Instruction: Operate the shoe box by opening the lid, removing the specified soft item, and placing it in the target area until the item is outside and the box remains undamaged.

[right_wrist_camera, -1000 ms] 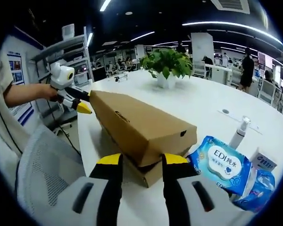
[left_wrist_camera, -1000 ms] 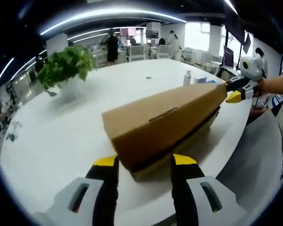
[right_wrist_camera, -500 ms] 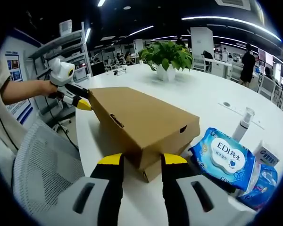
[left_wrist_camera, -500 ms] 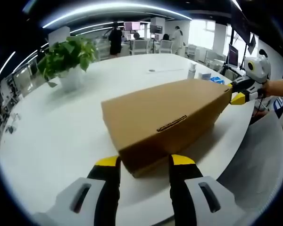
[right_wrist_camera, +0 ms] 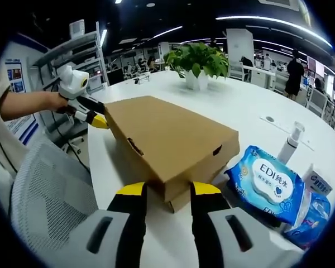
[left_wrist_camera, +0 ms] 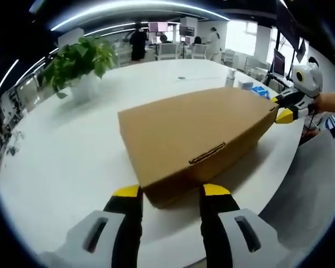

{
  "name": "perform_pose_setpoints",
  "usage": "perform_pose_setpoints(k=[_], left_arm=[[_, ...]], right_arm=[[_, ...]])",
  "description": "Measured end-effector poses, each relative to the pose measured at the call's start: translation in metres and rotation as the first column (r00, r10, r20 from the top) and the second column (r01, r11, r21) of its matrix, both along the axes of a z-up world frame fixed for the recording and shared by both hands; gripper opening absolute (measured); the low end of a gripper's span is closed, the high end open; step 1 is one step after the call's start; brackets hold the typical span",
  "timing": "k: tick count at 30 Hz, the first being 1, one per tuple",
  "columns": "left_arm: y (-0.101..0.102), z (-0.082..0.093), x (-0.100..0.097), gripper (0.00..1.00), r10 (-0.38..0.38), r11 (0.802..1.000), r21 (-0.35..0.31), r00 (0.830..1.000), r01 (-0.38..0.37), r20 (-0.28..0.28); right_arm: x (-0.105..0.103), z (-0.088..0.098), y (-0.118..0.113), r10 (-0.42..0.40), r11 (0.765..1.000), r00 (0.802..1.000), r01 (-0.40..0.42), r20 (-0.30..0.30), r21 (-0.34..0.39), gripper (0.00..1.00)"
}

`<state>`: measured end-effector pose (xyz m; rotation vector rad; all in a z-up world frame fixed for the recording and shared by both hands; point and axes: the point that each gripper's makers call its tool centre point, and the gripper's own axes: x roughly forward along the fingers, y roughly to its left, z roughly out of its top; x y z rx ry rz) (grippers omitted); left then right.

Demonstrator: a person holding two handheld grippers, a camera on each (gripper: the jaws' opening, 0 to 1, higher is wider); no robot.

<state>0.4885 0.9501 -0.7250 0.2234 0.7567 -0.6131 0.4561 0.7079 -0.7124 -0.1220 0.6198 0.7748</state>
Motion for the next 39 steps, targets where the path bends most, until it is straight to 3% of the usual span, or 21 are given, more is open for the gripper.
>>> perform_pose_setpoints(k=[24, 39], left_arm=[[-0.001, -0.020, 0.002, 0.38, -0.013, 0.999, 0.040, 0.999, 0.014, -0.031], [-0.002, -0.025, 0.018, 0.38, -0.010, 0.999, 0.049, 0.999, 0.012, -0.035]], right_arm=[[0.004, -0.022, 0.000, 0.003, 0.996, 1.000, -0.004, -0.007, -0.088, 0.26], [0.017, -0.026, -0.001, -0.006, 0.992, 1.000, 0.006, 0.002, -0.123, 0.26]])
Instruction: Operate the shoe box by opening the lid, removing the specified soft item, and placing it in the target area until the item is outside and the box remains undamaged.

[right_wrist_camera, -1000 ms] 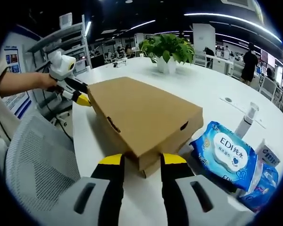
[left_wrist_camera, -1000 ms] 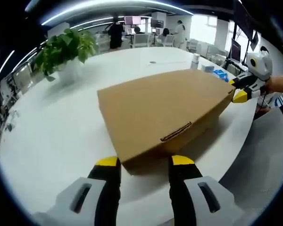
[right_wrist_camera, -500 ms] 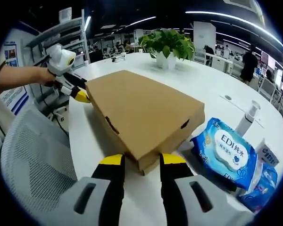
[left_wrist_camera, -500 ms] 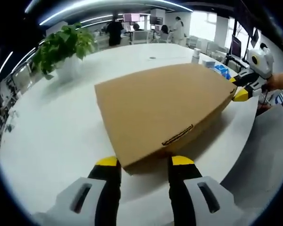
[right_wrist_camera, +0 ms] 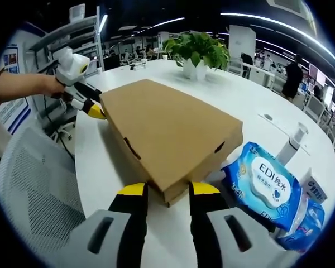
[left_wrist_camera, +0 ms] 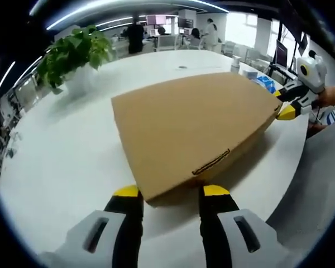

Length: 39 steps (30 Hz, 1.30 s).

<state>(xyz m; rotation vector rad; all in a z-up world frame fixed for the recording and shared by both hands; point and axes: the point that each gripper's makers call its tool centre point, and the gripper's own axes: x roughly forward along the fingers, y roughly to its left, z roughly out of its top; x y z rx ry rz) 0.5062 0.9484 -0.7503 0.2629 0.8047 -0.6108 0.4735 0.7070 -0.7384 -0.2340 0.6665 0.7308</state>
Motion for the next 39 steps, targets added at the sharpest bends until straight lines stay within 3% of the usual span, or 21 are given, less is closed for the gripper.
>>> perform_pose_setpoints(k=[39], left_arm=[[-0.017, -0.001, 0.087, 0.38, -0.028, 1.000, 0.002, 1.000, 0.028, -0.005]], right_arm=[[0.081, 0.000, -0.016, -0.031, 1.000, 1.000, 0.031, -0.001, 0.001, 0.26]])
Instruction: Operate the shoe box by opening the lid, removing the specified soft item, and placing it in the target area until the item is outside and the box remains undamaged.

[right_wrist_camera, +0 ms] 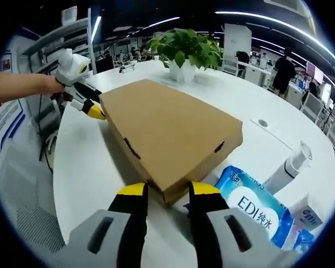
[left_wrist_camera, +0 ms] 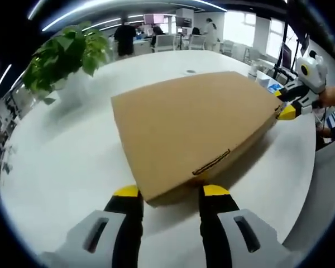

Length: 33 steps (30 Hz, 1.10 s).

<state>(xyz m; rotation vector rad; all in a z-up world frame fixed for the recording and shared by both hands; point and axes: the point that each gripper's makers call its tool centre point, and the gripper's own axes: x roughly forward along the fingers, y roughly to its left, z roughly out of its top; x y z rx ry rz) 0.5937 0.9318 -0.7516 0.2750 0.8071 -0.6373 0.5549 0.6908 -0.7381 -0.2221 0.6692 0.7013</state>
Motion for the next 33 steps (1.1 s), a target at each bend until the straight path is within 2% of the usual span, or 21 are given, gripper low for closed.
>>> perform_pose_setpoints(k=[5, 14, 19, 27, 33], left_arm=[[-0.004, 0.001, 0.009, 0.38, -0.009, 1.000, -0.006, 1.000, 0.009, -0.006], [-0.006, 0.002, 0.012, 0.40, -0.003, 1.000, -0.006, 1.000, 0.002, -0.006], [-0.006, 0.010, 0.011, 0.47, 0.018, 1.000, -0.024, 1.000, -0.017, 0.025], [0.001, 0.030, 0.002, 0.52, 0.045, 0.998, -0.041, 0.997, -0.043, 0.055], [0.002, 0.042, -0.015, 0.56, 0.053, 0.997, -0.053, 0.995, -0.049, 0.079]], right_arm=[[0.008, 0.000, -0.004, 0.005, 1.000, 1.000, -0.005, 0.002, -0.008, 0.27], [0.014, 0.000, -0.008, -0.001, 1.000, 1.000, 0.001, -0.001, -0.020, 0.28], [0.016, 0.012, -0.011, -0.022, 1.000, 0.999, 0.023, 0.034, -0.006, 0.35], [0.001, 0.024, -0.032, -0.049, 0.999, 0.997, 0.050, 0.065, -0.019, 0.41], [-0.016, 0.033, -0.057, -0.124, 0.992, 0.990, 0.124, 0.069, 0.012, 0.47]])
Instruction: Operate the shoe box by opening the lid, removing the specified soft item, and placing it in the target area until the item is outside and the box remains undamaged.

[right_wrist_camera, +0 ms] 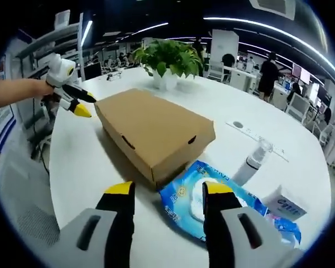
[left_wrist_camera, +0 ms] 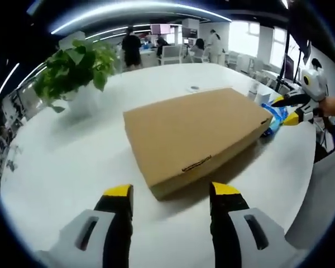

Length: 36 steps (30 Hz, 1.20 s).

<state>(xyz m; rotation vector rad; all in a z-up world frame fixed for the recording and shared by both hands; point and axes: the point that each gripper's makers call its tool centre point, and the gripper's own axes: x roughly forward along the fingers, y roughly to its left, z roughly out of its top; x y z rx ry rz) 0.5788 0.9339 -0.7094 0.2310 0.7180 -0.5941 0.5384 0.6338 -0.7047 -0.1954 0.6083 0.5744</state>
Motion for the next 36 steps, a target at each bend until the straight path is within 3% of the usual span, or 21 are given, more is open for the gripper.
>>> perform_pose_setpoints(k=[18, 23, 32, 36], left_arm=[[-0.024, 0.038, -0.067, 0.77, 0.007, 0.997, -0.080, 0.996, 0.000, 0.084], [-0.029, 0.050, -0.083, 0.82, 0.024, 0.994, -0.113, 0.993, -0.011, 0.119], [-0.044, 0.074, -0.116, 0.96, -0.004, 0.989, -0.147, 0.979, 0.034, 0.202], [-0.046, 0.070, -0.131, 1.00, -0.025, 0.991, -0.122, 0.983, 0.048, 0.183]], right_arm=[[-0.066, 0.027, -0.077, -0.172, 0.985, 0.983, 0.172, 0.060, 0.003, 0.65], [-0.082, 0.031, -0.089, -0.197, 0.980, 0.978, 0.197, 0.074, 0.002, 0.71], [-0.118, 0.039, -0.096, -0.214, 0.977, 0.972, 0.213, 0.097, 0.020, 0.83], [-0.133, 0.038, -0.099, -0.227, 0.974, 0.970, 0.224, 0.092, 0.040, 0.88]])
